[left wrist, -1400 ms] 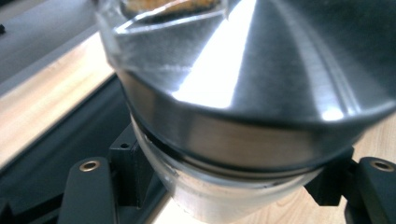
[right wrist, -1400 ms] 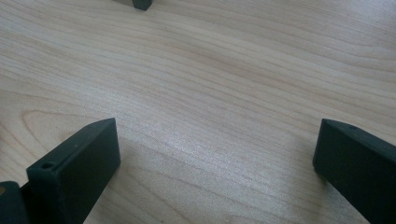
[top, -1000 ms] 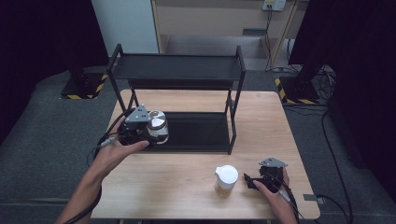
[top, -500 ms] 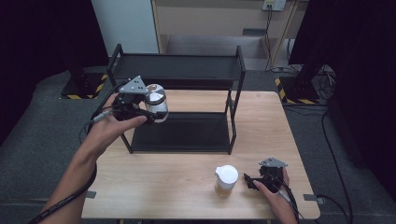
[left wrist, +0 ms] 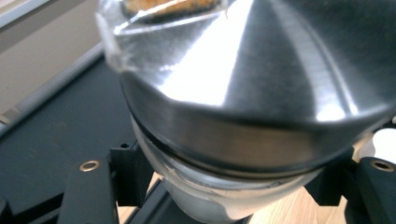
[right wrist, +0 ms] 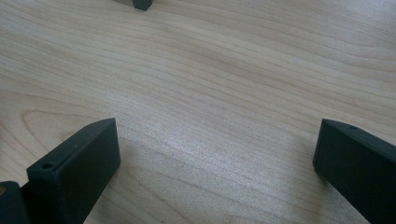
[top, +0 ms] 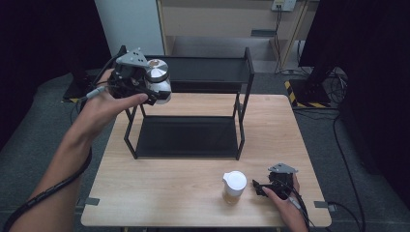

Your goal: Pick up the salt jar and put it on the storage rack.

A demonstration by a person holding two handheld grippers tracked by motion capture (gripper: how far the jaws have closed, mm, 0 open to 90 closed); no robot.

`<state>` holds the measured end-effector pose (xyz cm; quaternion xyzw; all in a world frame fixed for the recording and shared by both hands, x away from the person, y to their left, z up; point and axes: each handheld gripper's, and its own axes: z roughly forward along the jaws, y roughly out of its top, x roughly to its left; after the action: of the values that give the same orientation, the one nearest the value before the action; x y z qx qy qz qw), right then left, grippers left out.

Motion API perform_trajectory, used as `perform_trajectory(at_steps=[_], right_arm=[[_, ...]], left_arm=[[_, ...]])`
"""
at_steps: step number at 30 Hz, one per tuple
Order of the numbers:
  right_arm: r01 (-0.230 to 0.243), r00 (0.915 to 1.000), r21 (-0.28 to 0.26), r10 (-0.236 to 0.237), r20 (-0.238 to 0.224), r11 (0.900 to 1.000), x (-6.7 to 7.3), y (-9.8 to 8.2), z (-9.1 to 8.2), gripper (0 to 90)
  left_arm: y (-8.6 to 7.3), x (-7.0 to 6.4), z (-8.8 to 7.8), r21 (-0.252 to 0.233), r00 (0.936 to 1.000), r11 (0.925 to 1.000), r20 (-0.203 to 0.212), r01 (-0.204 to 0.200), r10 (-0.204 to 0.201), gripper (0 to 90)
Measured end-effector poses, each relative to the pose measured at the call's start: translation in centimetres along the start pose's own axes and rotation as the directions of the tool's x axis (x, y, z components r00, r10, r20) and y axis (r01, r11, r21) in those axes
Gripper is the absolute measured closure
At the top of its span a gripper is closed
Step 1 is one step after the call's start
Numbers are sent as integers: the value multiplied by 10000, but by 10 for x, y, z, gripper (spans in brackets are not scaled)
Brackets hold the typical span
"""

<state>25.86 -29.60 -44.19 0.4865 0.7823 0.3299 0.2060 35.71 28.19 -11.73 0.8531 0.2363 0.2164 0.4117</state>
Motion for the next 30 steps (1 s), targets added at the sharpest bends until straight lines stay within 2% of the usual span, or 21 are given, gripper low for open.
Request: perform_trajectory(at_steps=[1,4,9,12,17,24,30], right_arm=[[0,10000,0,0,0,10000,0,0,0,15],[-4,10000,1,4,0,10000,0,0,0,15],[16,10000,8,-16,-8,10000,0,0,0,15],[6,10000,2,-6,-8,10000,0,0,0,16],[24,10000,-2,-24,-30,10000,-1,0,0,16],[41,10000,1,-41,-40,10000,-1,0,0,15],[44,10000,0,-44,-40,10000,-1,0,0,15]], left_arm=[[0,0,0,0,10000,10000,0,0,0,296],[13,7,0,38,10000,10000,-56,41,-41,296],[22,17,4,-108,9998,9997,24,207,-206,296],[25,23,8,-199,9995,9993,50,300,-299,296],[32,32,22,-73,9990,9990,-79,437,-438,296],[36,43,38,83,9988,9988,-68,491,-490,296],[33,54,47,8,9970,9971,-148,763,-762,296]])
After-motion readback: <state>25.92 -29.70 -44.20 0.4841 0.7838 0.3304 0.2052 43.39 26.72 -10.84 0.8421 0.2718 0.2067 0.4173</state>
